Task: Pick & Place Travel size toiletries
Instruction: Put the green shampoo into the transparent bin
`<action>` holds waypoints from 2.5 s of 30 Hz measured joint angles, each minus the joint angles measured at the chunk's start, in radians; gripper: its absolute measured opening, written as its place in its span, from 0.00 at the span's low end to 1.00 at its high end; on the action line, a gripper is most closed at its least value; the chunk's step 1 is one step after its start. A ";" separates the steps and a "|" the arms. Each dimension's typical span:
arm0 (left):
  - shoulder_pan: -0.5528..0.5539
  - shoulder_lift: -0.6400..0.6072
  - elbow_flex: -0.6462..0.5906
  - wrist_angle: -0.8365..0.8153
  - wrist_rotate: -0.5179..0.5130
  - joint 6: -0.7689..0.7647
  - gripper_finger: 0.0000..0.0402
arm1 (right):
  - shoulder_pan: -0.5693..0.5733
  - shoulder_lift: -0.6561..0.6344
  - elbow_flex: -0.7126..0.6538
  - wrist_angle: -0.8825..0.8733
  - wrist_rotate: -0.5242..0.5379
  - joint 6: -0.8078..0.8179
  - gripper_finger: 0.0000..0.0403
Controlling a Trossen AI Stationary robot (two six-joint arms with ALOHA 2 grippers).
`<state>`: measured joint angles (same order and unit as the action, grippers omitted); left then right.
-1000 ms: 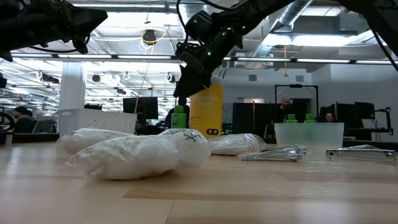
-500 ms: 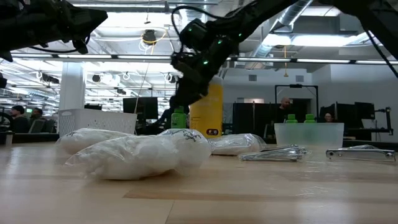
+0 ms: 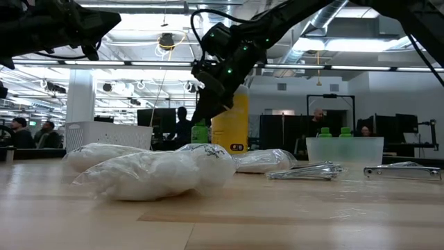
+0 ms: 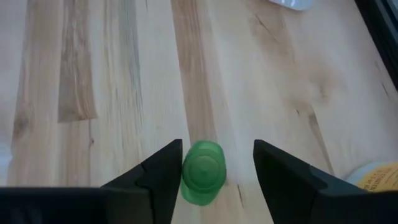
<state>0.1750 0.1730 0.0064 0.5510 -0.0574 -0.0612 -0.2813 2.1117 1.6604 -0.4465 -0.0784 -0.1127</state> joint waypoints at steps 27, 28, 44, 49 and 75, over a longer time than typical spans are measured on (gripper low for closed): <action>0.000 0.000 0.000 0.013 -0.003 0.000 0.00 | -0.075 -0.214 0.020 -0.142 0.000 -0.027 0.20; 0.000 0.000 0.000 0.014 -0.002 0.000 0.00 | -0.091 -0.241 0.019 -0.168 0.006 -0.026 0.20; 0.000 0.000 0.000 0.018 0.001 0.002 0.00 | -0.360 -0.766 -0.452 -0.380 0.171 0.140 0.20; 0.000 0.000 0.000 0.019 0.000 0.003 0.00 | -0.396 -0.895 -0.621 -0.348 0.212 0.205 0.20; 0.000 0.000 0.000 0.027 -0.003 0.003 0.00 | -0.481 -0.842 -0.653 -0.439 0.473 0.575 0.21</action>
<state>0.1753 0.1730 0.0063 0.5781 -0.0601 -0.0578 -0.7624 1.2697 1.0069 -0.8852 0.3945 0.4619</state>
